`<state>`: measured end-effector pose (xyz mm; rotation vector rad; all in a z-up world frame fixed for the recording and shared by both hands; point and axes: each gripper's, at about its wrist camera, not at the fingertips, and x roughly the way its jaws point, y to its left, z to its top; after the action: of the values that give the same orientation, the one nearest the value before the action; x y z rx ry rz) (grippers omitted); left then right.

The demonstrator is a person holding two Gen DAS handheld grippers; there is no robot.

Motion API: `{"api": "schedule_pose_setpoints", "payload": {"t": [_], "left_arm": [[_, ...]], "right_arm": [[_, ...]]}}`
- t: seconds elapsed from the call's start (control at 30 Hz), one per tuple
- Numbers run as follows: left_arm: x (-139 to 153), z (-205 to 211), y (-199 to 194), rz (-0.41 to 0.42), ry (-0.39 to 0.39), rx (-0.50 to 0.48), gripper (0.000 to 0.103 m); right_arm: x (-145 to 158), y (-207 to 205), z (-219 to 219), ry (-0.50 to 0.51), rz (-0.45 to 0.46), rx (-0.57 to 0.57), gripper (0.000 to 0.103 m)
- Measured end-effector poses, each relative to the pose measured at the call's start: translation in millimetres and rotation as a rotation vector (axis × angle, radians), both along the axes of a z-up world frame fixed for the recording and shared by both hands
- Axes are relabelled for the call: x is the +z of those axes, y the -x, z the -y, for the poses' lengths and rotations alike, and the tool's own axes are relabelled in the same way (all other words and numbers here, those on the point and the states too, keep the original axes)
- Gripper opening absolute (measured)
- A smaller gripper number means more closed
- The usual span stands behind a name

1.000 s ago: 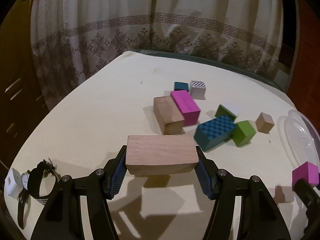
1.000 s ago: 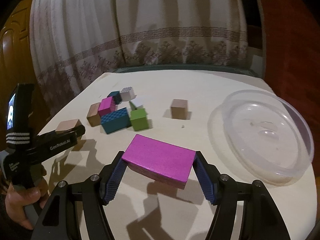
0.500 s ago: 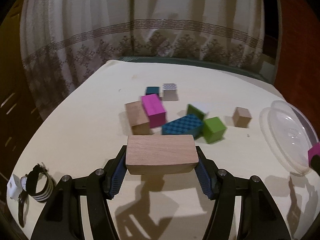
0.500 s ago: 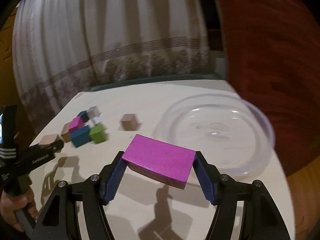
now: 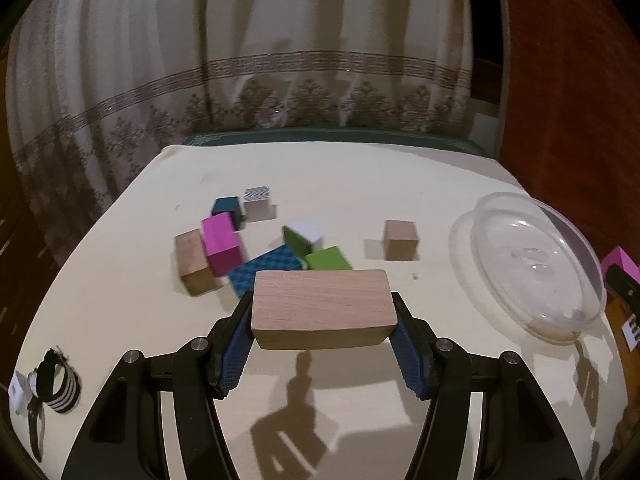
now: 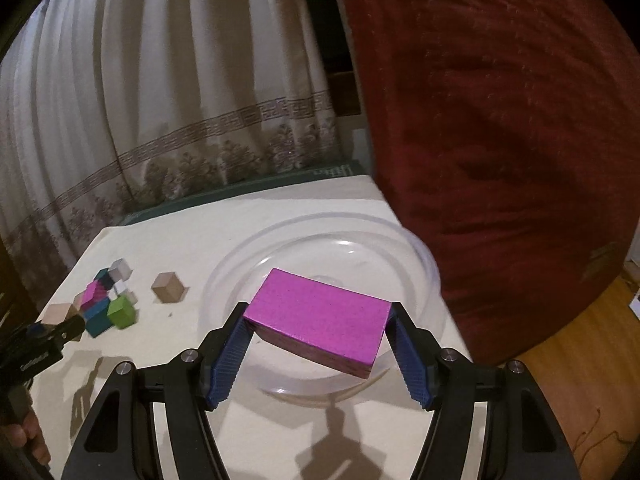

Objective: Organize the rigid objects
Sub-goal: 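Carry both held bricks toward the clear plastic tray, then release the magenta brick from right tool while left tool releases wood brick in tray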

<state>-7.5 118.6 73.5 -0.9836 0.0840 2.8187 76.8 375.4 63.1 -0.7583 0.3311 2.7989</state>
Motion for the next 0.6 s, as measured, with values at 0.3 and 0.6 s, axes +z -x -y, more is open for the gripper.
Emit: {"api": "schedule_pose_setpoints", "payload": {"t": [0.3, 0.6], "left_arm": [[6.6, -28.9, -1.9, -0.008, 0.011, -0.059, 0.064], [10.6, -47.1, 2.4, -0.004, 0.008, -0.088, 0.064]], "right_arm": [[-0.6, 14.1, -14.1, -0.013, 0.001, 0.017, 0.071], [-4.8, 23.2, -26.5, 0.000, -0.003, 0.013, 0.071]]}}
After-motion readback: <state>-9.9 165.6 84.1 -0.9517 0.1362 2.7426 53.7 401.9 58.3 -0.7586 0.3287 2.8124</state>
